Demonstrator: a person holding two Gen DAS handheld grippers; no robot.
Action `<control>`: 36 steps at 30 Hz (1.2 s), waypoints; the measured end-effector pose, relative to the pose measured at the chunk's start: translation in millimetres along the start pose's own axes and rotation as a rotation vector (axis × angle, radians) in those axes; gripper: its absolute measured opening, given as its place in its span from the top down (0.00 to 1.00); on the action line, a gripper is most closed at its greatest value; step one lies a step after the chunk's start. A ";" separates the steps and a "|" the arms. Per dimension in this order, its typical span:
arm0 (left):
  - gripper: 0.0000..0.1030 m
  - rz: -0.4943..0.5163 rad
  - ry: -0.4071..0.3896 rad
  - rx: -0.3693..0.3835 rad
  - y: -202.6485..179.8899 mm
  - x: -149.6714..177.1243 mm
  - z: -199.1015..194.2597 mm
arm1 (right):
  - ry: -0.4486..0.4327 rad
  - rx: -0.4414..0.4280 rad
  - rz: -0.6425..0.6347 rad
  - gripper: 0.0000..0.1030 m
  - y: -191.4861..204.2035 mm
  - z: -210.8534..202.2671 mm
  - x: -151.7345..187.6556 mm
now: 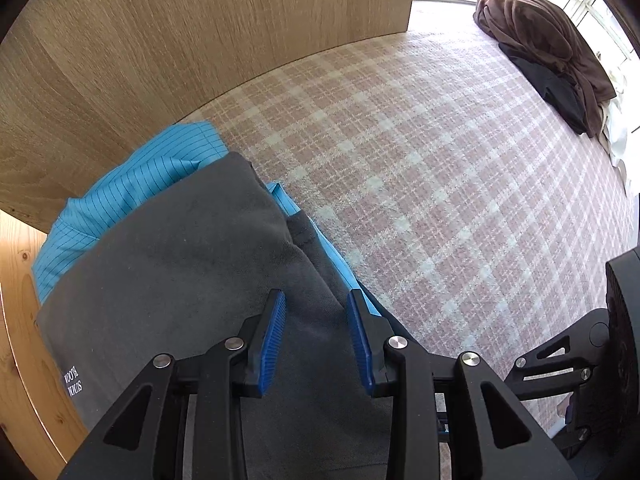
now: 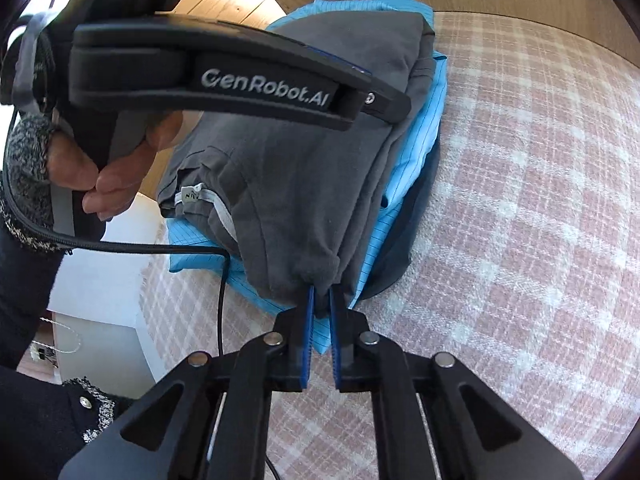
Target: Fold clothes
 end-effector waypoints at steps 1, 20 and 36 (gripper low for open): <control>0.71 -0.003 0.000 0.001 0.2 -0.3 1.8 | 0.003 0.000 -0.018 0.93 2.9 -0.5 1.4; 0.68 -0.257 -0.231 0.134 77.7 68.5 -63.7 | -0.216 0.099 0.027 0.90 -11.7 -72.6 -69.2; 0.67 -0.408 -0.263 0.173 95.4 162.8 -19.2 | -0.264 0.186 0.146 0.51 -59.5 -29.5 -191.6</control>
Point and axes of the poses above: each gripper's, at about its wrist camera, not at the fingertips, and z roughly the way its jaws point, y to its left, x to its underside, the point moved 7 cm from there along z, roughly the way its jaws point, and after that the axes turned 14 degrees about -x, right-handed, at the moved point
